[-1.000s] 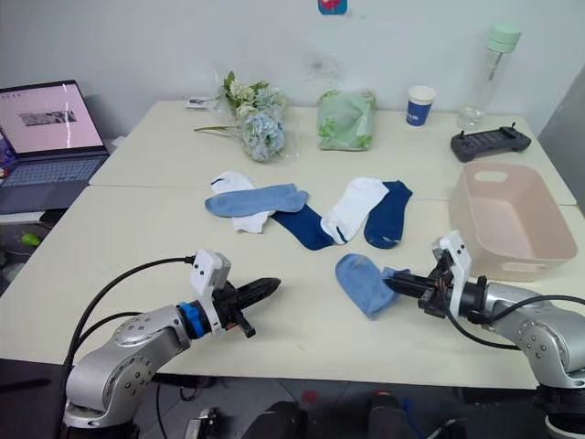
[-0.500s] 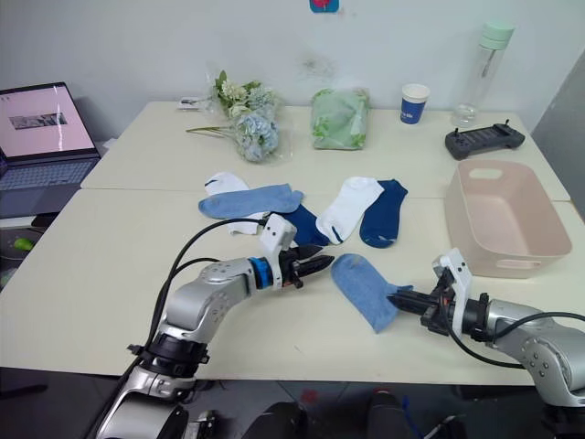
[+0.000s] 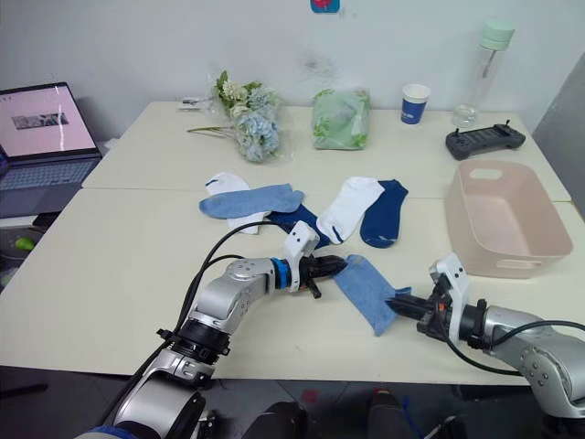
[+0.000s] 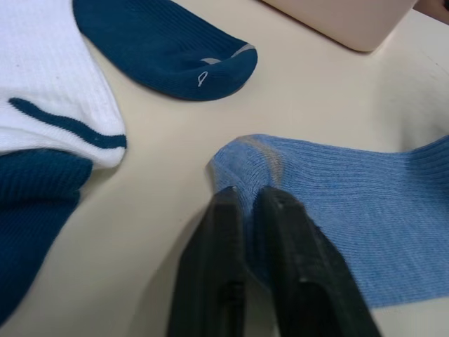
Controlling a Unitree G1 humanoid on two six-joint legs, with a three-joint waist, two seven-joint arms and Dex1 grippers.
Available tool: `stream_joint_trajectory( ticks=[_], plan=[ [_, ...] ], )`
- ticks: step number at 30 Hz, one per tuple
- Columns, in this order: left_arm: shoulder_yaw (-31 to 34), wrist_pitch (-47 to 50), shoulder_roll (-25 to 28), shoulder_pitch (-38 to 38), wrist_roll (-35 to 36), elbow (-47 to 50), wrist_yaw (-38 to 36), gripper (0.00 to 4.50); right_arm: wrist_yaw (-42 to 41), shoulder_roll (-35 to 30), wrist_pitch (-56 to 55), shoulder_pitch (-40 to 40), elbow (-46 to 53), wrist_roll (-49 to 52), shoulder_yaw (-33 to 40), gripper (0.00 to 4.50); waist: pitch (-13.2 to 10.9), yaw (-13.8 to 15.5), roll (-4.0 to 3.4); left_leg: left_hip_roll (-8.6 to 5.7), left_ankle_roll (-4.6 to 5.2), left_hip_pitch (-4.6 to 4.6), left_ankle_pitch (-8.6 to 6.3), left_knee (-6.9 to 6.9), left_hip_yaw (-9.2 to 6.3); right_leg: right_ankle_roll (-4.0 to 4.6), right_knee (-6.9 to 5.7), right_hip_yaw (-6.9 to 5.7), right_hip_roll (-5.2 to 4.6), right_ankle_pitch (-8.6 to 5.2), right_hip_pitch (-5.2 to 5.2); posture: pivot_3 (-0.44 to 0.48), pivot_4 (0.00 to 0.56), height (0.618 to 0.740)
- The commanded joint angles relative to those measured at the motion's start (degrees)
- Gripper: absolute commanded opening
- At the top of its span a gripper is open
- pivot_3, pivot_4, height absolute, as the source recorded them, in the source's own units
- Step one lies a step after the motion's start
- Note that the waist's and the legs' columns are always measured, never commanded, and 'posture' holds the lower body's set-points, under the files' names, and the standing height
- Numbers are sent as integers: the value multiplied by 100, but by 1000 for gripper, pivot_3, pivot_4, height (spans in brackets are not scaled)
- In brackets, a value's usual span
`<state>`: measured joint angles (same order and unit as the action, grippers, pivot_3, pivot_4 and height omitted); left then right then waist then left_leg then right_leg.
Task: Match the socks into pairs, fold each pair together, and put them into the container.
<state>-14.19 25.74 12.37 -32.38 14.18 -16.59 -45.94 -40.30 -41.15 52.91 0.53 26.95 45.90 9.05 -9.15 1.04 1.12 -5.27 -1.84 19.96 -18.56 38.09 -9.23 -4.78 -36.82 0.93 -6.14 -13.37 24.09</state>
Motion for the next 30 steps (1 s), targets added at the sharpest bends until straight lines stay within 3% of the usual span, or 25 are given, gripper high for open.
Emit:
stream_joint_trajectory(
  ticks=[1,7,13,21,30],
  plan=[
    [104,29,16,53,102,256,-137,28,7,-9,-81,-71,184,65,112,0,0,-1,0,0,0,0,0,0,0,0,0,0,0,0,0,0,150,740],
    [363,184,240,388,145,650,31,28,-39,-36,-77,-181,107,76,84,0,0,-29,0,2,0,-1,0,0,-1,0,-2,0,0,0,1,0,150,740],
    [773,880,507,1025,520,1934,294,28,-33,67,-113,-339,30,158,160,0,0,-57,-1,8,0,0,0,-1,-6,0,-2,0,0,0,1,0,150,740],
    [2220,2154,724,2719,1748,4310,1135,28,172,253,-319,-492,-267,-249,56,0,1,-104,-2,38,0,-2,0,-3,-4,0,-3,-1,3,0,1,0,150,740],
    [2162,2089,649,3958,1890,5058,1583,28,-67,180,-489,-158,-616,-550,-40,0,1,-90,-3,36,0,-4,0,-4,3,1,0,2,3,-1,-3,0,150,740]
  ],
)
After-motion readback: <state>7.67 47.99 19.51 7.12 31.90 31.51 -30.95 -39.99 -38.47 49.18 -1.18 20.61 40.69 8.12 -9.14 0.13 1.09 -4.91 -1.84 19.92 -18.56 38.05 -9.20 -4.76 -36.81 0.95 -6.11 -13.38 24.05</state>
